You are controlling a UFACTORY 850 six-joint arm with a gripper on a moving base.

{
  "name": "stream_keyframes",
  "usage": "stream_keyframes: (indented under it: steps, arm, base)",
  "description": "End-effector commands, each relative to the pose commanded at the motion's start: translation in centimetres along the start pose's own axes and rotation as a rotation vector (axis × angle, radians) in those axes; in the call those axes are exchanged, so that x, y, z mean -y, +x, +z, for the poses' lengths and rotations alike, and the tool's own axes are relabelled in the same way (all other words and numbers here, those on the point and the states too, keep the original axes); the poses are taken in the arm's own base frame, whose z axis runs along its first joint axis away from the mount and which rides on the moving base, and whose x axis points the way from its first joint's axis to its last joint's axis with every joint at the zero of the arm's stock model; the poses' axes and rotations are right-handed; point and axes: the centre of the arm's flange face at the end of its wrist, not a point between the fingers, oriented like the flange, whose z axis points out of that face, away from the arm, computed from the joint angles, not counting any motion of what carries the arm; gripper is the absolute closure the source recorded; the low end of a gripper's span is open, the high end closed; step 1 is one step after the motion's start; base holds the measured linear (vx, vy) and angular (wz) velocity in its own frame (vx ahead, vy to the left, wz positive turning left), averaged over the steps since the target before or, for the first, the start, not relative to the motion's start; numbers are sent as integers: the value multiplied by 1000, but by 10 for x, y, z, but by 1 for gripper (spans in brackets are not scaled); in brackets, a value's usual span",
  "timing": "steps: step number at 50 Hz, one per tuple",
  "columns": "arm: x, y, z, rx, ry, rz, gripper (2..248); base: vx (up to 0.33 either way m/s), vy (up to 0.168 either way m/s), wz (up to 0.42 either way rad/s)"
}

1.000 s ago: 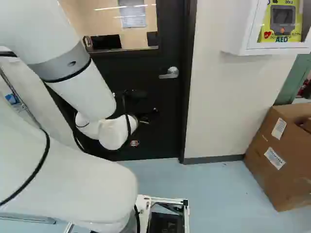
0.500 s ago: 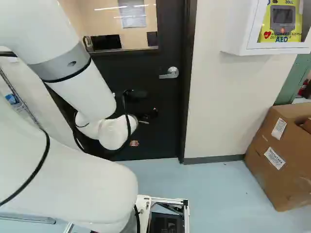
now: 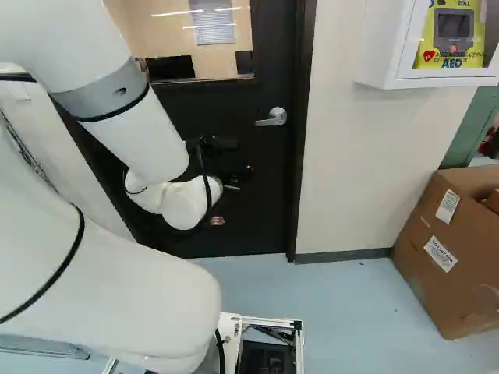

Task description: Open the door and move inside

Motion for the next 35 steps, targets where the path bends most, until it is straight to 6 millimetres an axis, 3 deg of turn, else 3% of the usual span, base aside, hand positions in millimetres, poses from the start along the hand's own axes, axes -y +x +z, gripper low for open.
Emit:
stream_keyframes:
  steps: [35]
  arm:
    - [0,46,26,-84,-1,0,3]
  base:
    - [0,0,0]
